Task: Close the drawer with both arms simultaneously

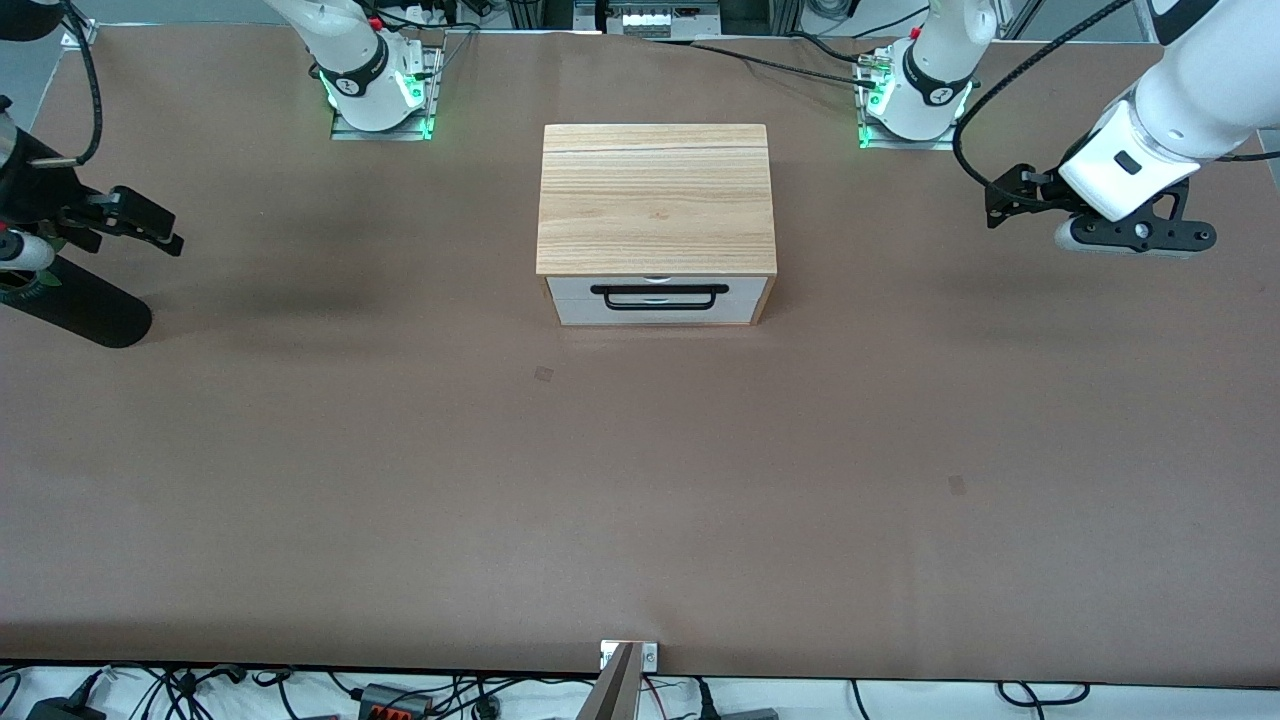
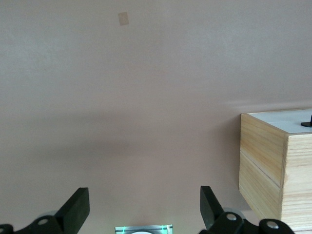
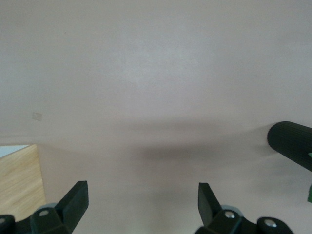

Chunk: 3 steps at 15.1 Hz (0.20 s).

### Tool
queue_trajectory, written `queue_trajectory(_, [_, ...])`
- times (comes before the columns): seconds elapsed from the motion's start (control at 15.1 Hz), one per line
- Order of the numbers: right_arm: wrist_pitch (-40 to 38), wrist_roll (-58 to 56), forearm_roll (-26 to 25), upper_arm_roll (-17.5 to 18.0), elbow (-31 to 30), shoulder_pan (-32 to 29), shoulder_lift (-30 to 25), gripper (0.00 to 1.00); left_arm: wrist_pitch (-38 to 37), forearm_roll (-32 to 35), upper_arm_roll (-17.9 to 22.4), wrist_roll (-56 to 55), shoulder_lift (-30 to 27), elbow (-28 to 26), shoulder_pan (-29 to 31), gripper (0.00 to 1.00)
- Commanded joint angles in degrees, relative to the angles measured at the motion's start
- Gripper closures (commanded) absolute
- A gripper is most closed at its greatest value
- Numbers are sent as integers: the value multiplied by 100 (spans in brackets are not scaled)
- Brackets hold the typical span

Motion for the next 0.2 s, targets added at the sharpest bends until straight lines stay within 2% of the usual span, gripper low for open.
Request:
queue_trajectory(0.0, [36,115,-95,-104,40,108,-37,0,47,-92,-16,70,-26,0,49,0])
queue_trajectory(0.13, [-235,193,-104,-104,137,126,-20,0,47,-92,-16,70,-34,0,49,0])
